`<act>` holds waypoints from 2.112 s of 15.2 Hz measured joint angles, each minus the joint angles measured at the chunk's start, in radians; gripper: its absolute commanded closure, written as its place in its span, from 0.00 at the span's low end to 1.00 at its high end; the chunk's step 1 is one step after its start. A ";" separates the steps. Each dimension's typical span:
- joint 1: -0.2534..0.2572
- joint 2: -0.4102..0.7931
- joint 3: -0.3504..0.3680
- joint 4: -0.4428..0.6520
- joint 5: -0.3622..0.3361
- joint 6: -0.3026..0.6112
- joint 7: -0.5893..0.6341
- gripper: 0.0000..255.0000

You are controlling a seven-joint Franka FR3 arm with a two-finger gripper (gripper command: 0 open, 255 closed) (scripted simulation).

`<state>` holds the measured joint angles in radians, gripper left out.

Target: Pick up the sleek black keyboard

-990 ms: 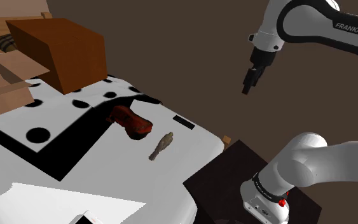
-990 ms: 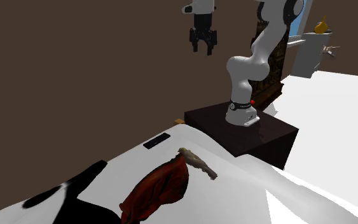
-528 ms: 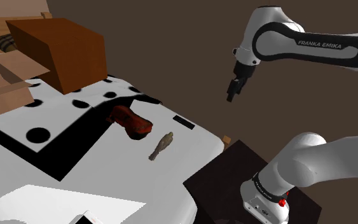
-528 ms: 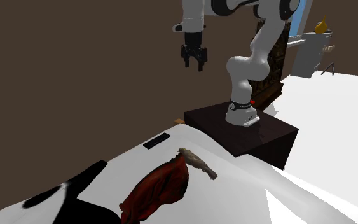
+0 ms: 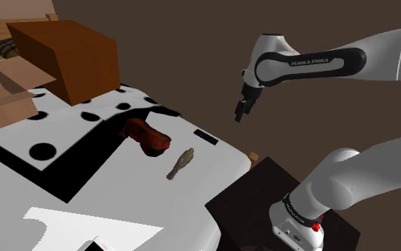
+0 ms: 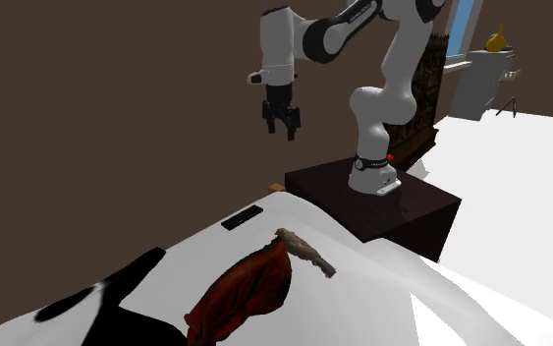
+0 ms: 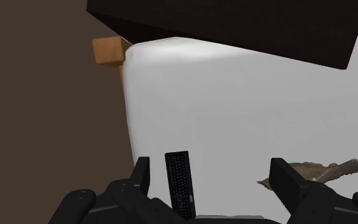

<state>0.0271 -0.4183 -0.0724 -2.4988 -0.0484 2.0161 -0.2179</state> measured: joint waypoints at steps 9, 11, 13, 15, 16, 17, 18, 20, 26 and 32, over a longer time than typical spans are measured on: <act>0.018 0.345 -0.028 0.066 0.070 0.296 -0.071 0.00; 0.019 0.414 -0.030 0.087 0.092 0.346 -0.094 0.00; 0.023 0.499 -0.025 0.125 0.120 0.397 -0.112 0.00; 0.022 0.578 -0.018 0.168 0.148 0.435 -0.132 0.00; 0.021 0.612 -0.014 0.192 0.160 0.446 -0.140 0.00; 0.017 0.656 -0.010 0.217 0.174 0.468 -0.154 0.00; 0.010 0.705 -0.006 0.248 0.189 0.487 -0.171 0.00; 0.009 0.757 0.004 0.273 0.205 0.514 -0.180 0.00; -0.001 0.840 0.016 0.294 0.225 0.576 -0.200 0.00; -0.004 0.853 0.015 0.295 0.229 0.597 -0.202 1.00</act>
<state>0.0228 0.4348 -0.0577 -2.2033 0.1807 2.6127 -0.4198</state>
